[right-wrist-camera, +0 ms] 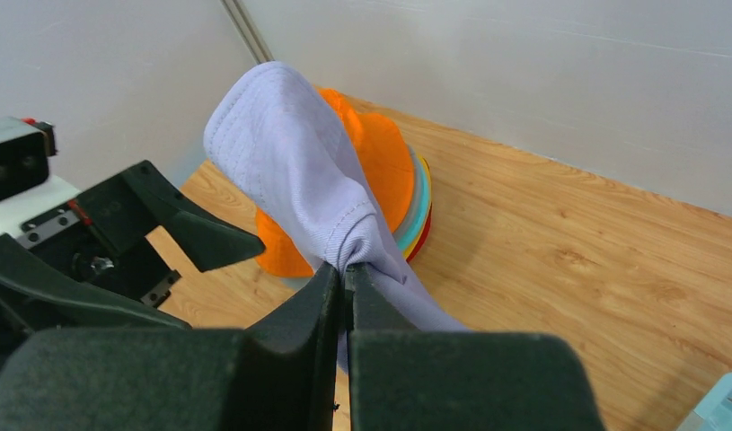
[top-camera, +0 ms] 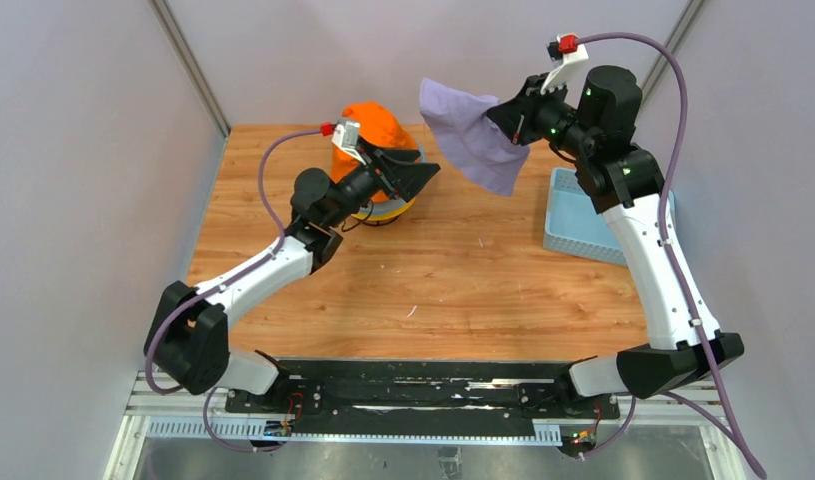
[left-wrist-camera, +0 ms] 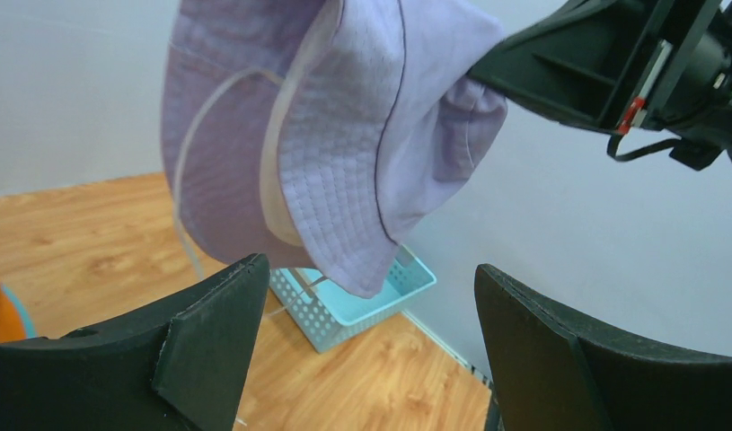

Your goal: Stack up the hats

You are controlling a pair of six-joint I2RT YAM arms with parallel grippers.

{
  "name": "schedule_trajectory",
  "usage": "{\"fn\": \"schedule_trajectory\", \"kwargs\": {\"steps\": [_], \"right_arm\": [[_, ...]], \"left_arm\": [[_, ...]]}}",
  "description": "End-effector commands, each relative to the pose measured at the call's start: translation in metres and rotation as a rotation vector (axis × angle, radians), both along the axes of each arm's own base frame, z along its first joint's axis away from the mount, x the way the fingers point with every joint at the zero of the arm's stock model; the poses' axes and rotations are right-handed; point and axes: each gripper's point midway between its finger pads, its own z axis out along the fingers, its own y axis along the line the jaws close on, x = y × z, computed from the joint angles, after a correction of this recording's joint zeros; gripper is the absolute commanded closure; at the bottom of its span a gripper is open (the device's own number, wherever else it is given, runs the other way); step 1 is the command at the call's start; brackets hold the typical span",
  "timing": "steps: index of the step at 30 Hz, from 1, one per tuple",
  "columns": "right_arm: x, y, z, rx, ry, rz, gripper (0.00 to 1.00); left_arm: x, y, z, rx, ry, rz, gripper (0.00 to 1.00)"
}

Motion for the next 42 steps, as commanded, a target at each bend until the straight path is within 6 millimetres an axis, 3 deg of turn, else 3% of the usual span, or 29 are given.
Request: {"fn": "schedule_trajectory", "kwargs": {"steps": [1, 10, 21, 25, 30, 32, 42], "right_arm": [[-0.006, 0.010, 0.025, 0.025, -0.076, 0.032, 0.99], [-0.010, 0.014, 0.023, 0.020, -0.077, 0.045, 0.99], [-0.019, 0.010, 0.022, 0.010, -0.088, 0.045, 0.99], [-0.020, 0.007, 0.022, 0.006, -0.092, 0.032, 0.99], [-0.013, 0.002, 0.020, -0.012, -0.088, -0.009, 0.99], [-0.008, 0.000, 0.018, -0.024, -0.083, -0.023, 0.99], [0.016, -0.006, 0.007, -0.078, -0.079, -0.091, 1.00]], "left_arm": [[-0.009, -0.020, 0.009, -0.040, -0.046, -0.077, 0.12], [0.003, -0.043, -0.011, -0.045, -0.010, -0.108, 0.12], [0.018, -0.069, -0.013, -0.096, -0.030, -0.163, 0.18], [0.019, -0.074, -0.009, -0.118, -0.051, -0.182, 0.34], [0.011, -0.070, 0.001, -0.145, -0.069, -0.201, 0.75], [0.004, -0.064, 0.010, -0.151, -0.086, -0.195, 0.86], [-0.009, -0.047, 0.048, -0.037, -0.013, -0.139, 0.89]]}}
